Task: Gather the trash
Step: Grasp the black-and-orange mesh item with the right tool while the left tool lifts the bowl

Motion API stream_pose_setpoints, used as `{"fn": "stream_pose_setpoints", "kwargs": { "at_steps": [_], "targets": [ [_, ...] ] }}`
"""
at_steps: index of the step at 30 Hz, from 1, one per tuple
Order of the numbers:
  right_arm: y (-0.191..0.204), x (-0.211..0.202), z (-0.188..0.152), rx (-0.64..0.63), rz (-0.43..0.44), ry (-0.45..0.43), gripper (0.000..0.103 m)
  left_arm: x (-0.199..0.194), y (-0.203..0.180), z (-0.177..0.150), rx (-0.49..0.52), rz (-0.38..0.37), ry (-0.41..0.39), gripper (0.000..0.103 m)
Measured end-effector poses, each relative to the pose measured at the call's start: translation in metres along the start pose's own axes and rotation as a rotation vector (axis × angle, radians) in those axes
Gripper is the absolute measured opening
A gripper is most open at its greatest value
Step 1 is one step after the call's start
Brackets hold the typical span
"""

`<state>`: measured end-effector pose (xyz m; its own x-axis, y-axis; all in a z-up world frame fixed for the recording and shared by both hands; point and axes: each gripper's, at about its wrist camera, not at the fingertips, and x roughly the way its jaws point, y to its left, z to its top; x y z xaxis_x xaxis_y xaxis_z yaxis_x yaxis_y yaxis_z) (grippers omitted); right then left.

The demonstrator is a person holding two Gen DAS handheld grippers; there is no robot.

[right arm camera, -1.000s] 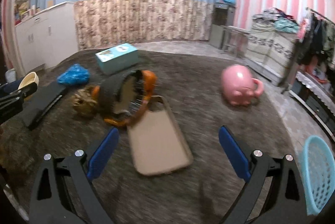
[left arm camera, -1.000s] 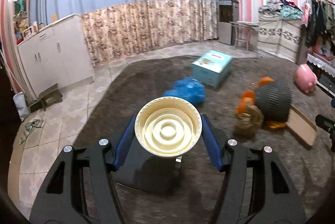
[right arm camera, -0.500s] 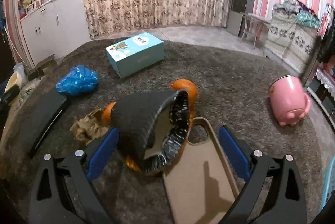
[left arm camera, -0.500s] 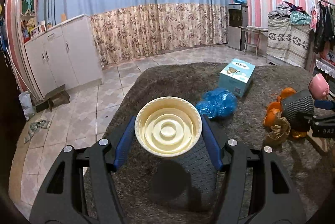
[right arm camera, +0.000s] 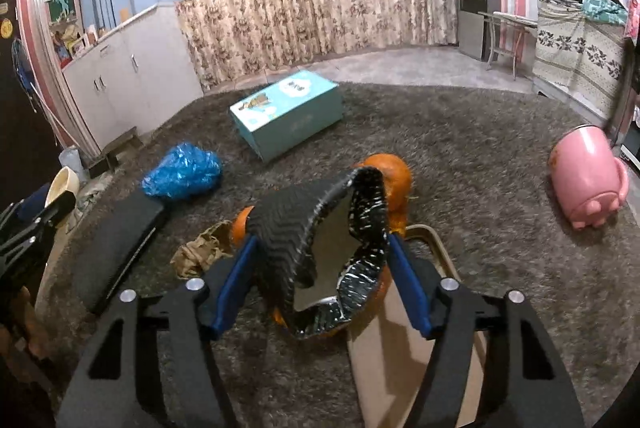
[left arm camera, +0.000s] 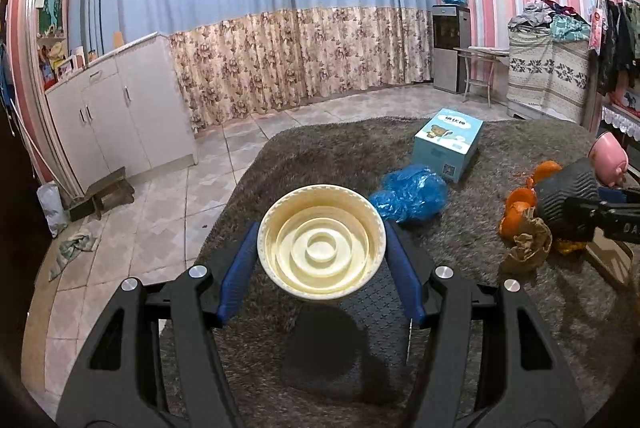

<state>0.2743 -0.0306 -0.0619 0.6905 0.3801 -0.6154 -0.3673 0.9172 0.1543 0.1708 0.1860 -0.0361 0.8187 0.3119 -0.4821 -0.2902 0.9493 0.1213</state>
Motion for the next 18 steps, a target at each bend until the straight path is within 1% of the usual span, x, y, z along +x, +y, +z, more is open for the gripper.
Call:
{"fn": "stream_pose_setpoints", "kwargs": {
  "at_steps": [5,10,18],
  "targets": [
    [-0.016,-0.033,-0.002,0.038,-0.015,-0.056,0.064,-0.010,-0.005,0.005,-0.005,-0.003,-0.013,0.061],
    [-0.036,-0.075,-0.010,0.066,-0.058,-0.113,0.064,-0.023,-0.015,0.009,0.004,-0.017,-0.030,0.061],
    [-0.080,-0.127,-0.035,0.145,-0.136,-0.154,0.064,-0.046,-0.046,0.013,0.020,-0.072,-0.054,0.061]
  ]
}}
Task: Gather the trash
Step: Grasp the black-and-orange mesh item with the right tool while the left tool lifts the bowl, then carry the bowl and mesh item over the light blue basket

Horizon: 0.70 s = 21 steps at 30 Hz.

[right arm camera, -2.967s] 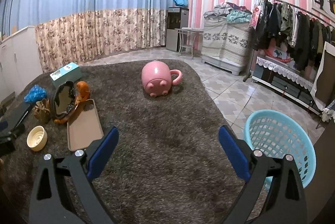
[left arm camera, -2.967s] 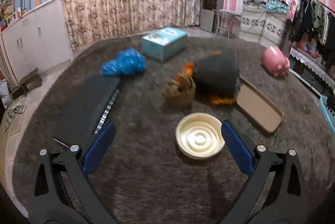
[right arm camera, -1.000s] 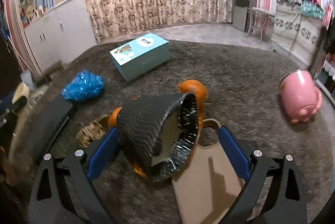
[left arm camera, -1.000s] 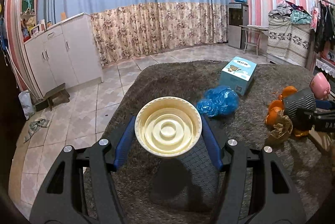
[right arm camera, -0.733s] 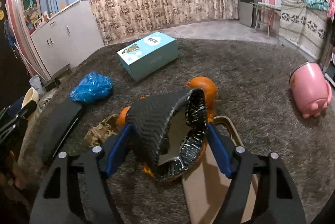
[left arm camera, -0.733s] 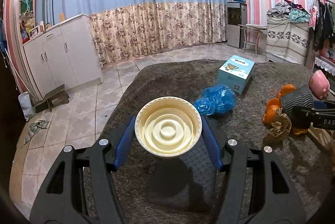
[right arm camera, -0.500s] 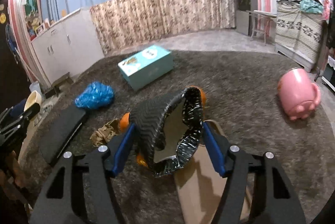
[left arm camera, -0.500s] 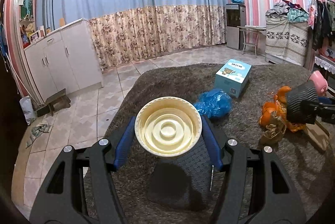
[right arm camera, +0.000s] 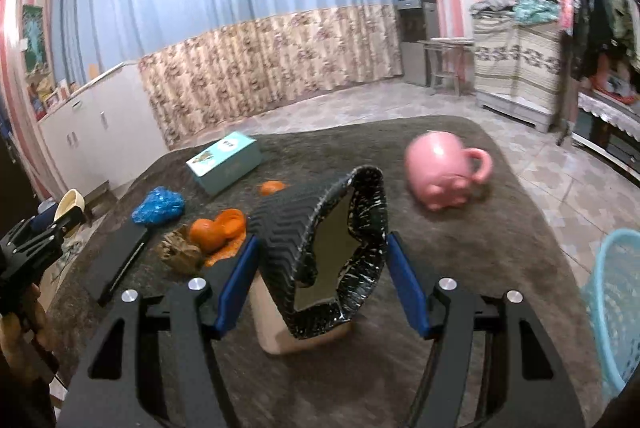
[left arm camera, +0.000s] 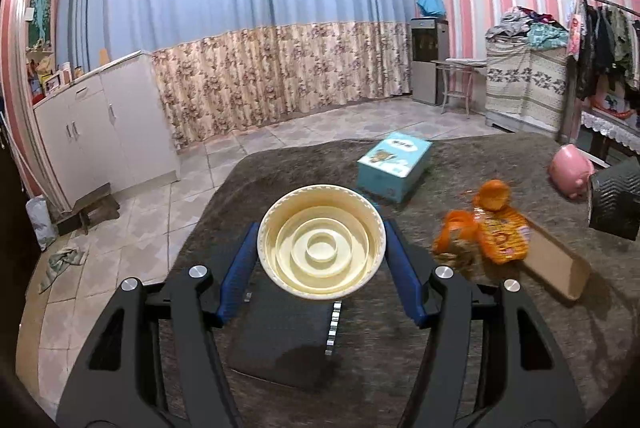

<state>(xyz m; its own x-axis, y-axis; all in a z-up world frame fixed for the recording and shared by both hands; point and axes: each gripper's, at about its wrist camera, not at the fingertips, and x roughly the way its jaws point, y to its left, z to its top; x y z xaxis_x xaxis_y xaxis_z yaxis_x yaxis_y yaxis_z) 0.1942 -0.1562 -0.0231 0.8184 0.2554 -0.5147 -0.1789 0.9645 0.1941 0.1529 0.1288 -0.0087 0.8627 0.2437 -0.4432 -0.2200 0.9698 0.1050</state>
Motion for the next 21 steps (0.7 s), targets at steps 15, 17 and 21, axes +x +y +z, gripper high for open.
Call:
{"fn": "stream_pose_setpoints", "kwargs": {
  "at_steps": [15,17,21],
  "targets": [
    [-0.076,-0.083,-0.020,0.072,-0.203,-0.100,0.064,-0.025,-0.056,0.000,0.019,-0.098,-0.003,0.061],
    [-0.090,-0.095,-0.023,0.076,-0.253,-0.109,0.064,-0.026,-0.062,0.003,0.023,-0.110,-0.004,0.061],
    [-0.123,-0.117,-0.028,0.114,-0.340,-0.131,0.064,-0.030,-0.073,0.010,0.036,-0.127,-0.015,0.061]
  ]
}}
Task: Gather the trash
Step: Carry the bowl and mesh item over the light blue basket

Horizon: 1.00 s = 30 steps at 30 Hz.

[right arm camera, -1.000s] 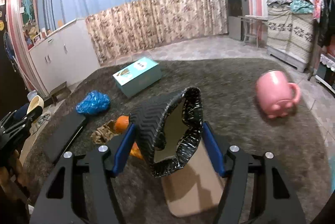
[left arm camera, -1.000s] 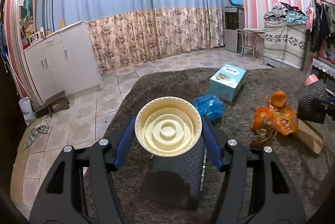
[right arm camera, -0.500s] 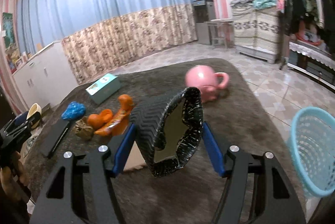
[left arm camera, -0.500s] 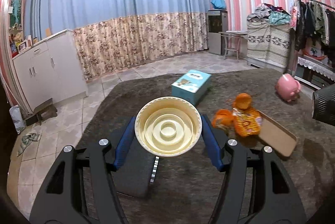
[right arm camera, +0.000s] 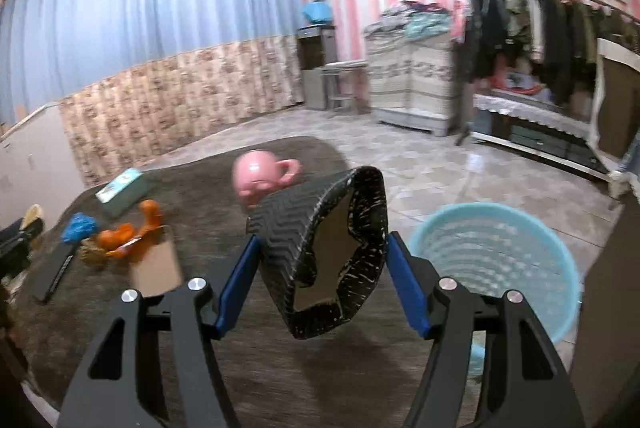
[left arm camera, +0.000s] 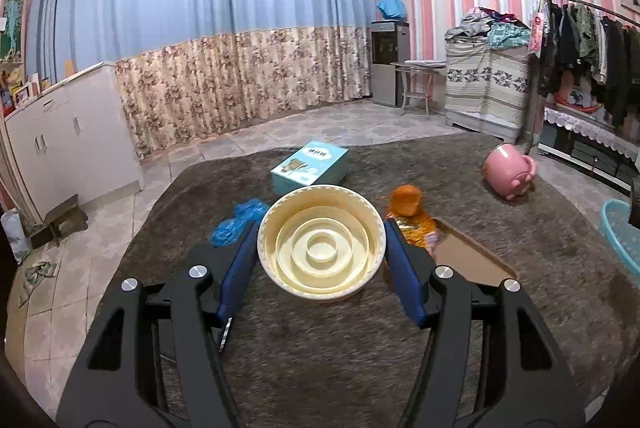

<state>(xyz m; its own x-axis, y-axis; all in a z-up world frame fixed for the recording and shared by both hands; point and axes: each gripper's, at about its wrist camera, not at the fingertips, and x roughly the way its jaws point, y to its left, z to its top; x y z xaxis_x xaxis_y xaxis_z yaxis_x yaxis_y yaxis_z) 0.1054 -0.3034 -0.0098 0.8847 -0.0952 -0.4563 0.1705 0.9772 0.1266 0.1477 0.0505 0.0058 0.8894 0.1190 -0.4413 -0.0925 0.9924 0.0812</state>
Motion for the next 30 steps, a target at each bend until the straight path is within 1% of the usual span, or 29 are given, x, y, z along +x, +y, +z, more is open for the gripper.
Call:
{"fn": "stream_pose_setpoints", "kwargs": {
  "at_steps": [3,6,10,13,21,26,30],
  "targets": [
    [-0.029,-0.007,0.001,0.043,-0.044,-0.012,0.064,-0.003,-0.012,0.007,0.016,-0.015,-0.012,0.061],
    [-0.049,-0.008,0.001,0.063,-0.091,-0.014,0.065,-0.004,-0.029,0.017,0.032,-0.030,-0.026,0.061],
    [-0.077,-0.005,-0.003,0.120,-0.123,-0.004,0.065,-0.001,-0.054,0.031,0.037,-0.080,-0.026,0.061],
    [-0.089,-0.009,-0.004,0.144,-0.145,-0.015,0.065,0.001,-0.075,0.037,0.039,-0.116,-0.024,0.061],
    [-0.116,-0.007,-0.005,0.171,-0.202,-0.021,0.065,0.001,-0.146,0.042,0.100,-0.196,-0.048,0.061],
    [-0.139,-0.009,-0.006,0.216,-0.239,-0.019,0.065,0.001,-0.191,0.047,0.125,-0.271,-0.054,0.061],
    [-0.156,-0.013,-0.009,0.249,-0.287,-0.023,0.065,0.000,-0.223,0.050,0.146,-0.326,-0.066,0.061]
  ]
}}
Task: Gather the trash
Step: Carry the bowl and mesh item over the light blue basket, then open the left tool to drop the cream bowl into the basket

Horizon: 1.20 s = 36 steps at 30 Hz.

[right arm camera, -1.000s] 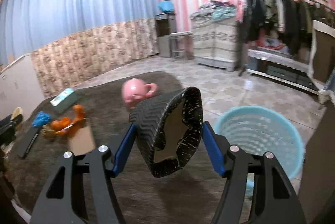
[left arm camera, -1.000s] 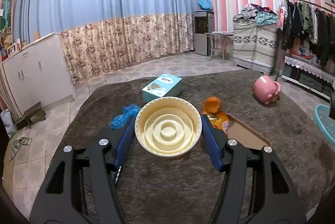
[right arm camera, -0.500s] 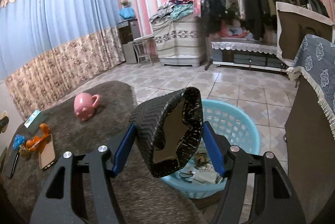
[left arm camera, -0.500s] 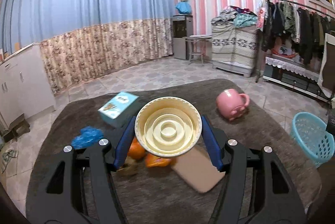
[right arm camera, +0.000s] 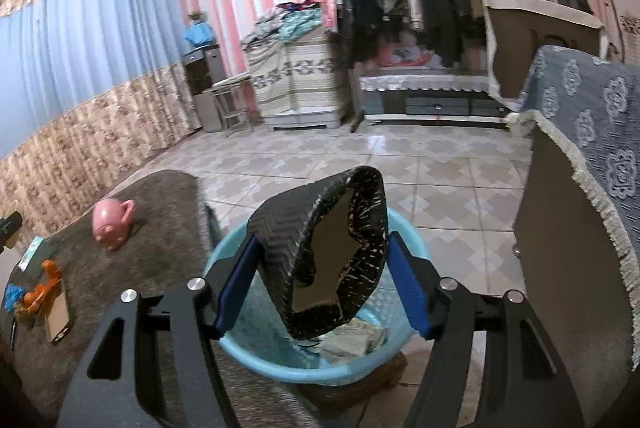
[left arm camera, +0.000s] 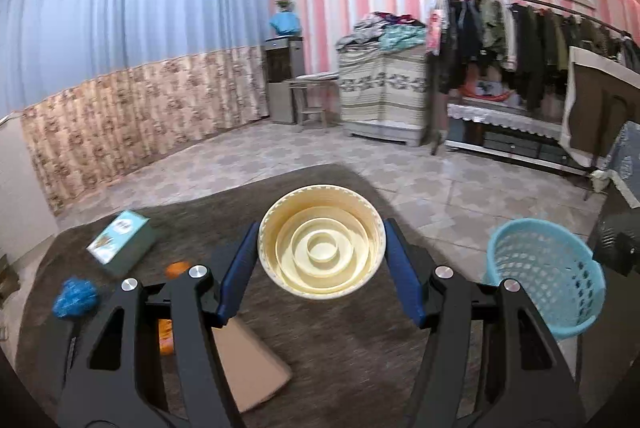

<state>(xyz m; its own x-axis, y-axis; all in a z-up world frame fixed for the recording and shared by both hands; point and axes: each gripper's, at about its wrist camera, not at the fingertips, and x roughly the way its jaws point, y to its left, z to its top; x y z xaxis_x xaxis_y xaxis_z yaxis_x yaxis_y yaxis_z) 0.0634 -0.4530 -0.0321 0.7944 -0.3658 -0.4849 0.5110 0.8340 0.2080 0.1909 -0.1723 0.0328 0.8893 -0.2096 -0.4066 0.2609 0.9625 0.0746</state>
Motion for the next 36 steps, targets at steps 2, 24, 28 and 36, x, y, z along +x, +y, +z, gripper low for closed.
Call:
{"fn": "stream_pose_setpoints", "kwargs": {
  "at_steps": [2,24,28,36],
  "targets": [
    [-0.006,0.003,0.001,0.014,-0.008,0.003,0.065,0.006,-0.019,0.003,0.019,-0.036,-0.007,0.061],
    [-0.045,0.025,-0.002,0.064,-0.126,0.057,0.065,0.085,-0.192,-0.020,0.149,-0.304,0.098,0.061],
    [-0.047,0.031,-0.004,0.077,-0.139,0.082,0.065,0.101,-0.217,-0.028,0.173,-0.354,0.132,0.061],
    [-0.052,0.037,-0.004,0.090,-0.135,0.094,0.065,0.113,-0.242,-0.031,0.236,-0.389,0.148,0.061]
  ]
}}
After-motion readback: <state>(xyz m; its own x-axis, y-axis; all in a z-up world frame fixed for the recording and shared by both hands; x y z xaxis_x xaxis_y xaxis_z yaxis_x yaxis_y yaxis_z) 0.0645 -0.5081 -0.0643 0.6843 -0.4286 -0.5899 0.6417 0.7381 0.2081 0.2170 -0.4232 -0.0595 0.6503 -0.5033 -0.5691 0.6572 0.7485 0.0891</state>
